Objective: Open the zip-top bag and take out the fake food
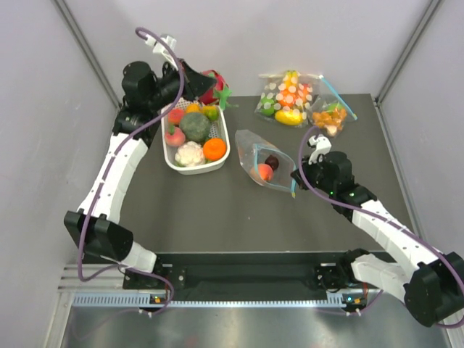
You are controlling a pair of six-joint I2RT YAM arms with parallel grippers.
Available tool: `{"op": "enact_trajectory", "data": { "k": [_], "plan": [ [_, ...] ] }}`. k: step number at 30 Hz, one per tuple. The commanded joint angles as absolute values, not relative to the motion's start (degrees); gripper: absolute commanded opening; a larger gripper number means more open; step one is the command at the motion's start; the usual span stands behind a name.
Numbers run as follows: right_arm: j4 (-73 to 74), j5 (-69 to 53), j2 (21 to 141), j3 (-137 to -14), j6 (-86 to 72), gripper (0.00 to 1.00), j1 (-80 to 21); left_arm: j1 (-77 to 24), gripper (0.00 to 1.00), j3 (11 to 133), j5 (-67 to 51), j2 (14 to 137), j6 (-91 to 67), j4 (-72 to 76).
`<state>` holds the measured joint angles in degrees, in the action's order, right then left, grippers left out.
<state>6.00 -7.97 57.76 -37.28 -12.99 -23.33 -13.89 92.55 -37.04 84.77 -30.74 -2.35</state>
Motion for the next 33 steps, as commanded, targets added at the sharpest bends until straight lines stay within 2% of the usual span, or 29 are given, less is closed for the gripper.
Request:
{"op": "enact_trajectory", "data": {
  "k": [1,10,16,24,33],
  "plan": [
    [2.9,-9.14,57.65,-38.15,-12.39,0.0,-22.67,-13.45,0.0,100.89,-22.6,87.78,-19.08,-10.28],
    [1.67,-11.6,59.94,-38.23,-11.51,0.0,-21.8,-13.1,0.0,103.71,-6.08,99.3,-10.3,-9.76],
    [1.14,-12.83,61.35,-38.32,-11.51,0.0,-21.53,-10.46,0.0,109.07,-8.88,107.04,-9.49,-6.6],
    [1.14,-14.24,62.66,-39.02,-11.6,0.0,-21.53,-7.21,0.0,118.73,-3.36,118.2,-9.76,-6.15],
    [0.79,-14.76,65.39,-39.81,-11.34,0.0,-21.44,-6.94,0.0,113.12,-0.53,121.82,-10.37,-4.22]
  ]
}}
